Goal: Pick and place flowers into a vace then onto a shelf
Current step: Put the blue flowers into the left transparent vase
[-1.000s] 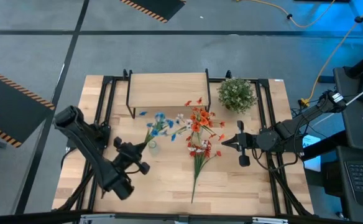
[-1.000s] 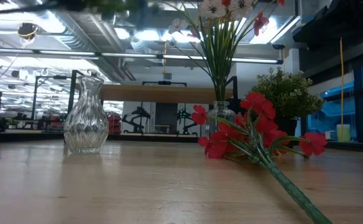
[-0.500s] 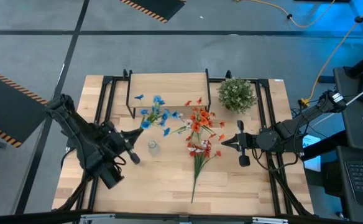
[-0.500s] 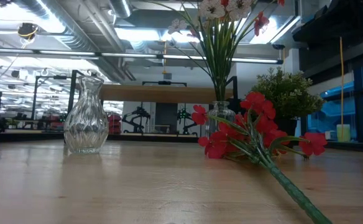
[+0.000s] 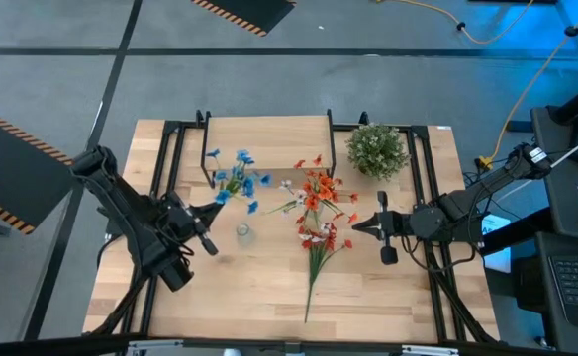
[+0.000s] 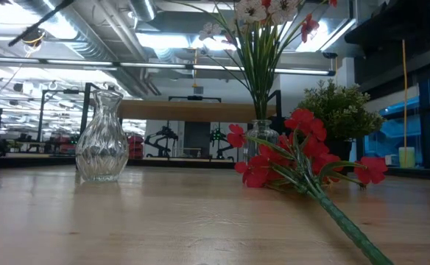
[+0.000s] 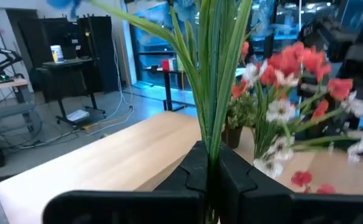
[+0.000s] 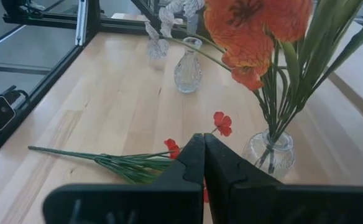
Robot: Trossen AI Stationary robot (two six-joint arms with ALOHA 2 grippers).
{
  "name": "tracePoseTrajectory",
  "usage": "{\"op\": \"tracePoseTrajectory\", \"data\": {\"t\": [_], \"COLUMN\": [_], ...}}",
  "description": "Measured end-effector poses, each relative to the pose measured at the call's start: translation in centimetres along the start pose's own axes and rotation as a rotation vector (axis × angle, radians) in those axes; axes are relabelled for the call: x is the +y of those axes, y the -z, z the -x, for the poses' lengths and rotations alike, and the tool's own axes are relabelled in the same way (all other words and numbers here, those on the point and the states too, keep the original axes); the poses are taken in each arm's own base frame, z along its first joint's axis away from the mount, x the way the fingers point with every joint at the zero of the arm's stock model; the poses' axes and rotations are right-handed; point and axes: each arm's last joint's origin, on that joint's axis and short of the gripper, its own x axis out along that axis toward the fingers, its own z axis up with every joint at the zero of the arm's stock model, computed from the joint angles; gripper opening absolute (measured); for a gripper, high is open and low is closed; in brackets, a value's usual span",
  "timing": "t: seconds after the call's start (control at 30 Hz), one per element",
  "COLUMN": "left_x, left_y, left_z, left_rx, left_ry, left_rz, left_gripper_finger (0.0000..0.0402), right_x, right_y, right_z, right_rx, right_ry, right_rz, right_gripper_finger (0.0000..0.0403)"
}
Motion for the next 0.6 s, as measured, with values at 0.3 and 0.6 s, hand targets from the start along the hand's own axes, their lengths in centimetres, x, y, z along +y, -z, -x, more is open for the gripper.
{"op": "tracePoseTrajectory", "data": {"t": [0.3, 0.6], "left_x": [-0.1, -4.1], "left_y": [-2.0, -4.2], "left_z": [0.7, 1.3], "left_rx": [0.001, 0.145], "left_ry": [0.033, 0.120], "left_rz": [-0.027, -0.136], "left_gripper_finger": [0.0003, 0.0003], "right_x": [-0.1, -0.1], "right_y": [0.0, 0.0], "right_z": [-0.1, -0.1], "right_rx": [-0.001, -0.001], "right_ry": [0.009, 0.009], "right_rz": [-0.014, -0.008], "right_gripper_finger": [0.0004, 0.0004]}}
